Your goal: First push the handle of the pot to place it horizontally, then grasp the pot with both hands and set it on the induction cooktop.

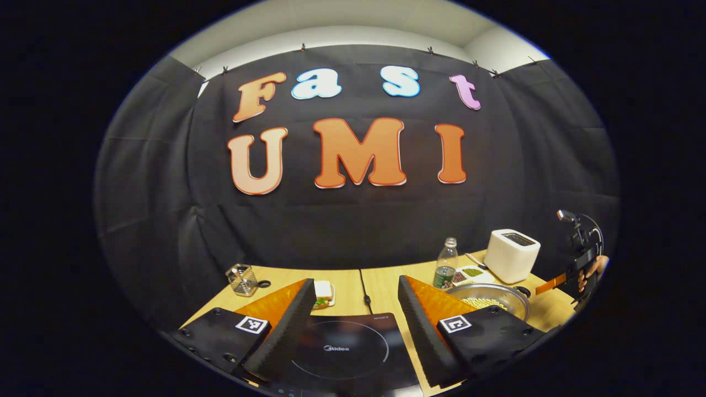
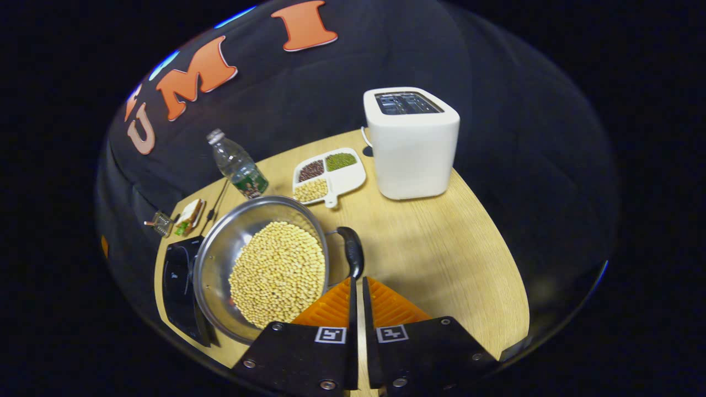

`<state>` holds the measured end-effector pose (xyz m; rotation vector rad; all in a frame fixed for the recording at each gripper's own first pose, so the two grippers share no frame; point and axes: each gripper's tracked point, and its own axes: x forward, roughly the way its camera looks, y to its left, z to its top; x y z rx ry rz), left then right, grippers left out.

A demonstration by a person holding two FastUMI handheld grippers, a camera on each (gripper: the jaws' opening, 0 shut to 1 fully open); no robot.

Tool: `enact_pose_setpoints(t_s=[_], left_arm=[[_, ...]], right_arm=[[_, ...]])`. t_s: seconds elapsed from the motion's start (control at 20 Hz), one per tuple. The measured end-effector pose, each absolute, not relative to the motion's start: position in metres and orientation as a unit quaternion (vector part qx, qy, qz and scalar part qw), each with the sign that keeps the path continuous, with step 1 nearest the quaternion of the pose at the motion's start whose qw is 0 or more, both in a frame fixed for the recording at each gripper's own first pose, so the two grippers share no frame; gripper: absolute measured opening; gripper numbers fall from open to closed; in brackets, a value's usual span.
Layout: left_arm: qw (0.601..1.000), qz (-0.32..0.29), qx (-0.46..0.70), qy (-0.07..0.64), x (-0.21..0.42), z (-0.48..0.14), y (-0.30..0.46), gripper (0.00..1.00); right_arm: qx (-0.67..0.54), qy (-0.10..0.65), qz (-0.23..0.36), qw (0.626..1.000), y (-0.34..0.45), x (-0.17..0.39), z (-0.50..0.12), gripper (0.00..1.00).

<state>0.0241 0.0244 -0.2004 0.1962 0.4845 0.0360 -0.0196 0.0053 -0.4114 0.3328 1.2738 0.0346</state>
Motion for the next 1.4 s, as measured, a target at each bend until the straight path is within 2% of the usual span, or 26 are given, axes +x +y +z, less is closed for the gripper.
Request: enact_pose_setpoints(t_s=[0.05,0.1,0.15,0.2,0.25,0.3,0.35,0.4,0.45,0.5,0.55,0.75,0.95,1.05,1.2,1.4], left_arm=[[0.962,0.005,0.093,0.257,0.025,-0.212,0.014,0.98],[0.956,-0.01,0.089,0.278,0.022,-0.225,0.003,0.98],[0.95,-0.024,0.084,0.299,0.019,-0.239,-0.008,0.99],[0.941,-0.033,0.075,0.327,0.012,-0.254,-0.016,0.97],[0.933,-0.042,0.061,0.353,0.008,-0.269,-0.024,0.98],[0.925,-0.048,0.047,0.375,0.009,-0.283,-0.029,0.9],[0.916,-0.05,0.037,0.396,0.006,-0.295,-0.034,0.9],[0.909,-0.051,0.031,0.413,0.004,-0.304,-0.04,0.83],[0.904,-0.052,0.03,0.424,0.005,-0.315,-0.046,0.84],[0.9,-0.053,0.033,0.432,0.008,-0.326,-0.048,0.92],[0.894,-0.054,0.036,0.443,0.012,-0.34,-0.05,0.93],[0.869,-0.039,0.035,0.491,0.019,-0.389,-0.049,0.89],[0.844,-0.024,0.041,0.535,0.017,-0.44,-0.051,0.92],[0.843,-0.018,0.028,0.537,0.02,-0.449,-0.055,0.87],[0.837,-0.014,0.014,0.548,0.017,-0.461,-0.061,0.91],[0.843,-0.015,0.012,0.538,0.022,-0.467,-0.068,0.91]], right_arm=[[0.153,0.587,0.026,0.795,0.009,-0.016,-0.405,0.16],[0.149,0.581,0.037,0.799,0.017,-0.014,-0.4,0.15],[0.142,0.575,0.047,0.804,0.023,-0.011,-0.398,0.34],[0.131,0.569,0.05,0.81,0.026,-0.006,-0.397,0.42],[0.121,0.566,0.047,0.814,0.025,-0.004,-0.399,0.54],[0.113,0.565,0.043,0.816,0.025,-0.001,-0.401,0.58],[0.11,0.564,0.041,0.817,0.027,0.001,-0.404,0.64],[0.112,0.564,0.044,0.817,0.03,0.003,-0.404,0.66],[0.116,0.565,0.052,0.815,0.033,0.0,-0.403,0.72],[0.116,0.564,0.056,0.816,0.036,0.0,-0.403,0.77],[0.115,0.561,0.058,0.818,0.036,0.001,-0.403,0.82],[0.095,0.556,0.064,0.823,0.034,0.001,-0.404,0.88],[0.056,0.558,0.058,0.826,0.023,0.0,-0.416,0.92],[0.055,0.56,0.056,0.825,0.019,-0.001,-0.418,0.92],[0.055,0.566,0.058,0.82,0.017,-0.003,-0.426,0.92],[0.045,0.574,0.053,0.816,0.014,-0.007,-0.436,0.92]])
